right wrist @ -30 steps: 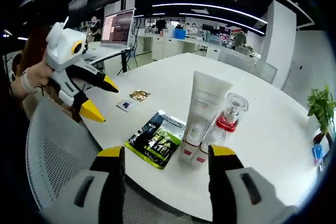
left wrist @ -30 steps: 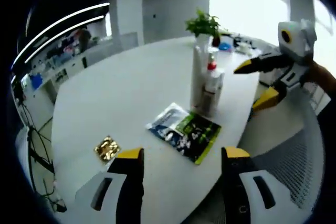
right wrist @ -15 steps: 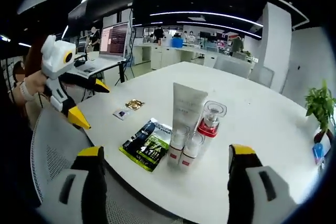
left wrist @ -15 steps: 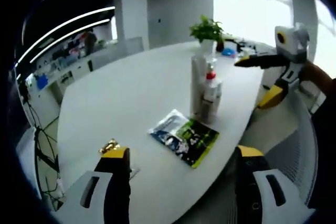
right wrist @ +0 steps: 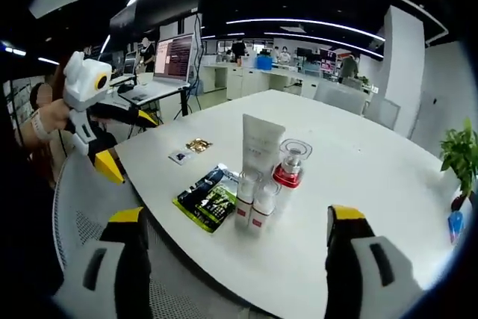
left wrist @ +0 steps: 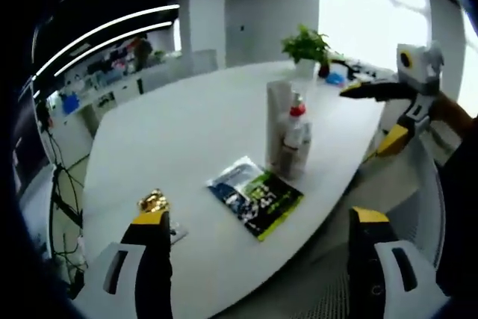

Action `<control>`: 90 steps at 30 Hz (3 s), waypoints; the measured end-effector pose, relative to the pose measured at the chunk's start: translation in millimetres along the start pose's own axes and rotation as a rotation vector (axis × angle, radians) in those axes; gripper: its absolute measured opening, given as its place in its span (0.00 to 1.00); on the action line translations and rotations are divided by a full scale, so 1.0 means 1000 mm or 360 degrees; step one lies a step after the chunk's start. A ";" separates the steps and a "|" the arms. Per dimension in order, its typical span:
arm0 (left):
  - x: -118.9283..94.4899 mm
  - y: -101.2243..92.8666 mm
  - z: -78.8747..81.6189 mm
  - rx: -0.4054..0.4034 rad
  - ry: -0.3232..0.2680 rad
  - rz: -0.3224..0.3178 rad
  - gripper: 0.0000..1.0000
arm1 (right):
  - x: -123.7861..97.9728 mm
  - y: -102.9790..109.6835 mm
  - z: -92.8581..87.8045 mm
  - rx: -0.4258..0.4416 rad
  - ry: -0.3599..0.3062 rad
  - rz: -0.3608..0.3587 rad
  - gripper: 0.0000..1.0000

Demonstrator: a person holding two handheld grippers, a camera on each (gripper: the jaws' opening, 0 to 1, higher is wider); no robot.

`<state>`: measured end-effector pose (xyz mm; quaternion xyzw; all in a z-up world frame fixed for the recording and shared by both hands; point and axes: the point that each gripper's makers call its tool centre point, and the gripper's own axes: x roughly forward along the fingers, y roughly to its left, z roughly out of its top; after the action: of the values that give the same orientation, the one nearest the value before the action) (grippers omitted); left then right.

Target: Arrange the skincare products in the storage area until every visible bottle or jar stands upright without overlapping.

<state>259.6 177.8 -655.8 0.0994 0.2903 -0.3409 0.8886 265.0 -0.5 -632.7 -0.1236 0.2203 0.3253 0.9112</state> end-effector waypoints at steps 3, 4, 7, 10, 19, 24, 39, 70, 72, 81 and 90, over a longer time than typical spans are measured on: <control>0.001 -0.003 0.002 -0.0006 -0.0008 0.0021 0.97 | -0.003 -0.003 0.000 -0.0019 -0.0024 0.0015 1.00; 0.002 -0.003 0.002 -0.0009 -0.0007 0.0028 0.97 | -0.003 -0.003 -0.001 -0.0025 -0.0028 0.0019 1.00; 0.003 -0.003 0.004 -0.0041 -0.0027 0.0066 0.97 | -0.005 -0.002 0.000 -0.0068 -0.0046 0.0044 1.00; 0.002 -0.005 0.006 -0.0065 -0.0044 0.0082 0.97 | -0.008 -0.001 0.001 -0.0093 -0.0048 0.0066 1.00; 0.002 0.001 -0.005 -0.0070 -0.0011 0.0132 0.97 | -0.008 -0.002 -0.004 -0.0134 -0.0063 0.0065 1.00; 0.004 0.013 -0.011 -0.0112 -0.0007 0.0136 0.97 | -0.004 -0.006 -0.007 -0.0124 -0.0024 0.0054 1.00; 0.025 0.057 -0.014 -0.0160 0.0095 0.0142 0.97 | 0.003 -0.026 -0.003 -0.0104 -0.0031 0.0032 0.84; 0.086 0.145 -0.072 -0.0525 0.0428 0.0526 0.79 | 0.004 -0.035 -0.018 -0.0047 0.0050 0.0019 0.77; 0.087 0.147 -0.074 -0.0528 0.0441 0.0538 0.77 | 0.004 -0.036 -0.019 -0.0039 0.0053 0.0011 0.77; 0.090 0.152 -0.083 -0.0544 0.0512 0.0591 0.69 | 0.004 -0.037 -0.019 -0.0028 0.0057 0.0005 0.76; 0.092 0.157 -0.091 -0.0581 0.0537 0.0612 0.67 | 0.005 -0.038 -0.019 -0.0029 0.0060 0.0012 0.76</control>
<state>378.1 279.2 -786.6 0.0464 0.4660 -0.0876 0.8792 287.2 -33.3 -648.5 -0.1374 0.2349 0.3283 0.9045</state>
